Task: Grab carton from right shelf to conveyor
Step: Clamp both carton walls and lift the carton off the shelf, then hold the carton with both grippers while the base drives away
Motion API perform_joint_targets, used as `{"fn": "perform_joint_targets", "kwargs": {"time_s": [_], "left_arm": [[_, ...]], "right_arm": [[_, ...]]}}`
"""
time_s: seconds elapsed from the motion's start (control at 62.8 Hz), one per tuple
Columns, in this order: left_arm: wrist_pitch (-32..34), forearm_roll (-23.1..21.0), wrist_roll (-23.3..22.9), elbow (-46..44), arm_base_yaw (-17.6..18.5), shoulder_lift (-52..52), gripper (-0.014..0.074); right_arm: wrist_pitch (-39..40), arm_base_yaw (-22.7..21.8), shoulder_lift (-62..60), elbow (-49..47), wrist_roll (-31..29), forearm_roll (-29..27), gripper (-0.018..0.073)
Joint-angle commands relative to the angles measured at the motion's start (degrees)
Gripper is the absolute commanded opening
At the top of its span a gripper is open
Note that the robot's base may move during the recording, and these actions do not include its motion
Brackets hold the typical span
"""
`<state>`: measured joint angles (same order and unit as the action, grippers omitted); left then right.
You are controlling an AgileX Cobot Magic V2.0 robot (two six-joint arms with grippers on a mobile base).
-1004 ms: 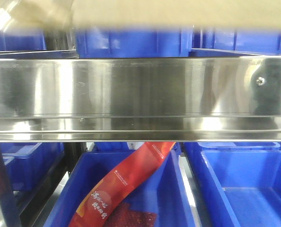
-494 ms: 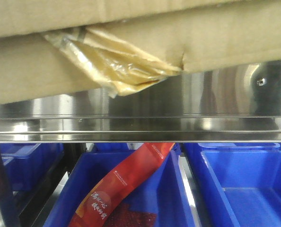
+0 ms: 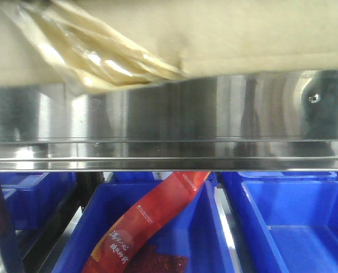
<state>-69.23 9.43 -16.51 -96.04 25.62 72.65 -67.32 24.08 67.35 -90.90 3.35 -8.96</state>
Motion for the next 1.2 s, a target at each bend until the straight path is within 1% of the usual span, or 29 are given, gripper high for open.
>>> {"fn": "perform_joint_targets", "kwargs": {"time_s": [0.0,0.207,0.414,1.179], "left_arm": [[1.2,-0.3,0.9,-2.6,0.3,1.7,-0.0018],[1.4,-0.3,0.9,-3.9,0.3,2.2,-0.0018],[2.6,-0.1,0.9,-3.9,0.3,2.2,-0.0018],[2.6,0.0,0.9,-3.9,0.3,2.3,-0.0018]], "right_arm": [[3.8,0.1,-0.5,-0.3,-0.3,-3.1,-0.0066],[5.2,0.1,-0.5,-0.3,-0.3,-3.0,-0.0066],[4.9,0.1,-0.5,-0.3,-0.3,-3.0,-0.0066],[4.9,0.1,-0.5,-0.3,-0.3,-3.0,-0.0066]]}}
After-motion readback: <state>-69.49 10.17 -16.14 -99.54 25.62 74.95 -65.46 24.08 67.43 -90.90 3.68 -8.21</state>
